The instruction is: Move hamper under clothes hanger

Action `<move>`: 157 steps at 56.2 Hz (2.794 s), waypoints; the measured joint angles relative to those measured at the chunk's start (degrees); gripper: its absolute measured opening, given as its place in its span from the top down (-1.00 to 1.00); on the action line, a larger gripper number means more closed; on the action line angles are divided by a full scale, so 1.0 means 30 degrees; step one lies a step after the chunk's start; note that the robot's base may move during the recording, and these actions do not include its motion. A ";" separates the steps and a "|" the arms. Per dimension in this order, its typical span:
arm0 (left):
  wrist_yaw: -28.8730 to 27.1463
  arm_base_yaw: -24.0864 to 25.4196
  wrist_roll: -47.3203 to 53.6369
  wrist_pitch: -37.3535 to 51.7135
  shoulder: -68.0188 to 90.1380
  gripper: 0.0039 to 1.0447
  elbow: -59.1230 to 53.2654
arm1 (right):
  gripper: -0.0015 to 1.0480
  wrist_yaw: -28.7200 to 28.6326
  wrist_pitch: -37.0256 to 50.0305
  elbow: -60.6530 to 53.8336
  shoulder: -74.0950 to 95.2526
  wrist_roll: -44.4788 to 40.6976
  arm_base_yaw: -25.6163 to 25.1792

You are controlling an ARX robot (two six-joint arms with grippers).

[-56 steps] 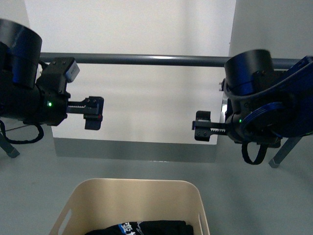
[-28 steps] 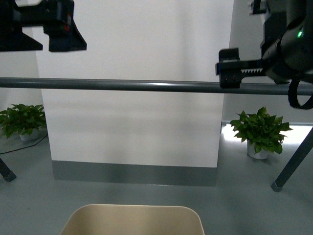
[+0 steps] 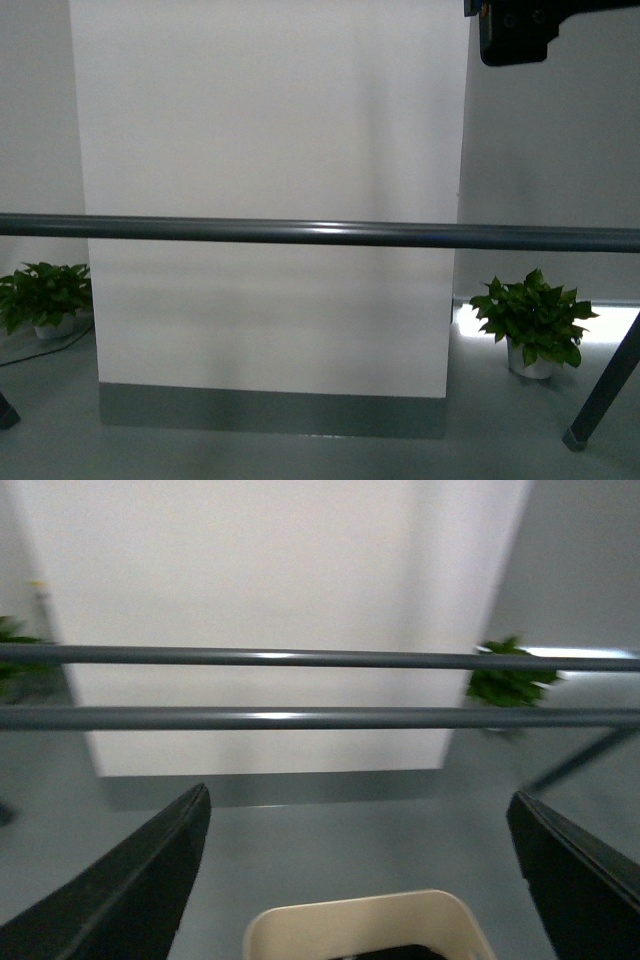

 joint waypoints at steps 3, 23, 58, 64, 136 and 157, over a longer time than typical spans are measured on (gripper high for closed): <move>-0.1902 -0.0168 0.0117 0.0415 -0.0933 -0.55 -0.1180 | -0.50 -0.1843 -0.0117 -0.1384 -0.1093 0.0670 -0.0466; -0.2871 -0.0321 0.0270 0.4328 -0.4896 0.62 -0.9945 | 0.65 -0.5661 0.3308 -1.0907 -0.6324 0.1843 -0.3927; -0.2878 -0.0321 0.0386 0.5748 -1.0178 0.94 -1.6560 | 0.96 -1.0367 0.3825 -1.8025 -1.2779 0.1902 -0.8561; -0.2885 -0.0321 0.0386 0.5544 -1.0783 0.94 -1.6954 | 0.96 -1.0367 0.3504 -1.8455 -1.3529 0.1902 -0.8845; -0.2922 -0.0328 0.0401 -0.0299 -1.8535 0.94 -1.8600 | 0.96 -1.0455 -0.4736 -2.0240 -2.3707 0.1902 -0.8881; -0.2922 -0.0321 0.0393 -0.0299 -1.8542 0.83 -1.8600 | 0.96 -1.0455 -0.4750 -2.0240 -2.3729 0.1902 -0.8881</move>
